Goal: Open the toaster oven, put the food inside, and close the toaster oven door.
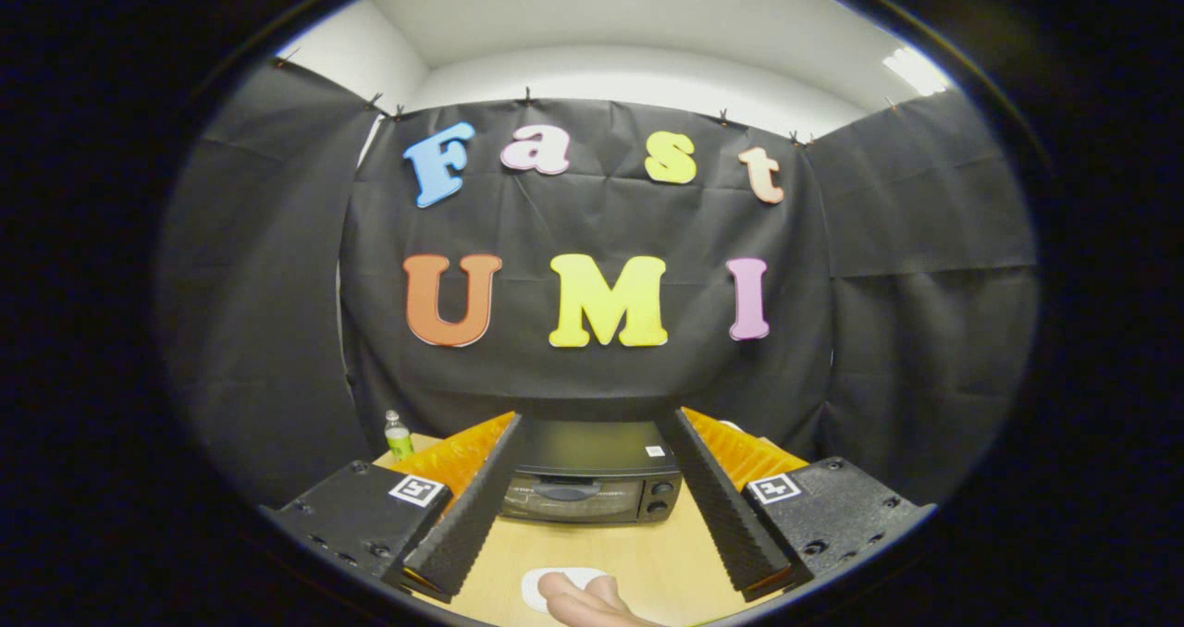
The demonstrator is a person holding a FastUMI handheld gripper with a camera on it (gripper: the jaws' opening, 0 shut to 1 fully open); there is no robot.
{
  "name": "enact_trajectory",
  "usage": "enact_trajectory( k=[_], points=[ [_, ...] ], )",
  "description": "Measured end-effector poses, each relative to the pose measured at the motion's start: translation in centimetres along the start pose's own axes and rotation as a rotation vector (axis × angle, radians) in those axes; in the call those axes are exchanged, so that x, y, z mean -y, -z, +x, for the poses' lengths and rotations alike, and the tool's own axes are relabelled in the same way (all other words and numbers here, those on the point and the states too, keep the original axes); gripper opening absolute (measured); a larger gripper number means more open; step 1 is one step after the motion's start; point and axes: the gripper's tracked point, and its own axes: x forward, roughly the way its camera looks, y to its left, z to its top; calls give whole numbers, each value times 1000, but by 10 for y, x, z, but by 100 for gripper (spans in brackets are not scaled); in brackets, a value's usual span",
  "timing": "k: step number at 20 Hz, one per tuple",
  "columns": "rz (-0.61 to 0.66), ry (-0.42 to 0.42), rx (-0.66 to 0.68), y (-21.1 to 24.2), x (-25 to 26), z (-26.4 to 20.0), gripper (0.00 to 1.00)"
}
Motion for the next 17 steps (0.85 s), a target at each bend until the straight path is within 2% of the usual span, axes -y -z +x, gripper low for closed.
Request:
enact_trajectory(
  k=[1,3,5,8,12,17],
  points=[
    [2,-31,-8,5,-11,-6,100],
    [29,-41,-9,14,-16,-19,100],
    [37,5,58,11,-9,-28,100],
    [-24,40,88,14,-7,-38,100],
    [30,7,103,12,-18,-51,100],
    [20,-36,114,13,-25,-60,100]
  ],
)
